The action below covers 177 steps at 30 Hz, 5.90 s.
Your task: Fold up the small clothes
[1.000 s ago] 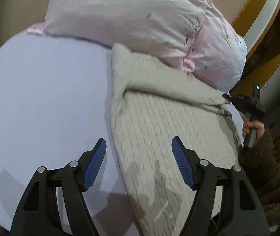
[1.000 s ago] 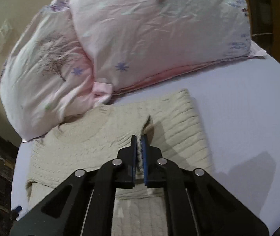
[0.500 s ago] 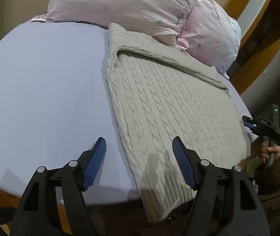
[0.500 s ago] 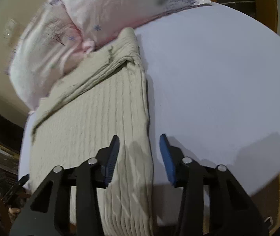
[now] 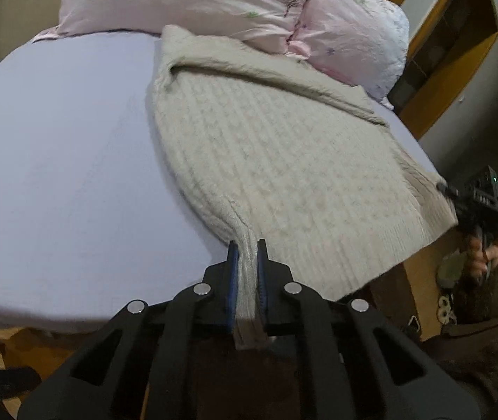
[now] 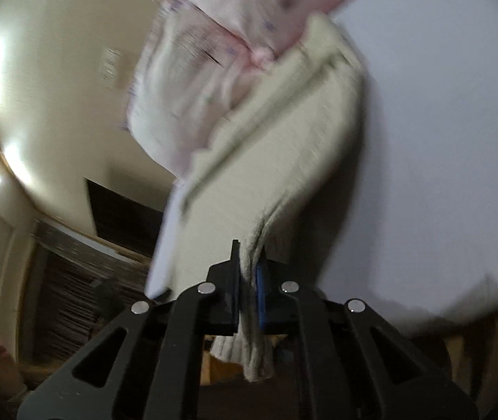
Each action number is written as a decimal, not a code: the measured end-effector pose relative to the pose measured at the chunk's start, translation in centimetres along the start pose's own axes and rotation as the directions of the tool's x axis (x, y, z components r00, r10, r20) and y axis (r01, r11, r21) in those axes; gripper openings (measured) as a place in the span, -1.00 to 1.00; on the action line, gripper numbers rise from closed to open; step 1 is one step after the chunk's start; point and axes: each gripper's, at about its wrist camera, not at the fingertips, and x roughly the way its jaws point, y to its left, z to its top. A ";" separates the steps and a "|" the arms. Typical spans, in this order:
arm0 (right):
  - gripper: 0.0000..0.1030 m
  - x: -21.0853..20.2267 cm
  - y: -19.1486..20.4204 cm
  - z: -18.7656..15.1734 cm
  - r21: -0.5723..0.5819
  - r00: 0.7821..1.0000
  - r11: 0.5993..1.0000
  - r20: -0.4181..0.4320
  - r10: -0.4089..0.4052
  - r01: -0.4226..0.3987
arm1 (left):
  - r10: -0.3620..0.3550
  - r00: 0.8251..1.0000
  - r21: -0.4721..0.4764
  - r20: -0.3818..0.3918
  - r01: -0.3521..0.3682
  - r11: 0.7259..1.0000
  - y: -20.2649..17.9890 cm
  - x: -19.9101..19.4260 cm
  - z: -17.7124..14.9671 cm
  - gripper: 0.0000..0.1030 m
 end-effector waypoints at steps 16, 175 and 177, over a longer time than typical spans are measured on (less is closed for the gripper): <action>-0.47 12.9 -4.6 22.8 0.288 0.921 0.934 0.261 -0.289 0.212 | 0.024 0.985 -0.209 0.173 0.013 0.978 9.3 12.7 25.6 -0.80; 0.96 20.5 9.3 3.4 -0.480 0.749 0.611 0.165 -0.642 0.629 | 0.303 0.951 0.004 0.063 -0.304 0.953 -6.7 15.4 10.8 0.97; 0.96 21.0 9.4 3.3 -0.485 0.729 0.589 0.167 -0.664 0.647 | 0.325 0.944 0.021 0.056 -0.326 0.945 -7.1 16.1 11.0 0.97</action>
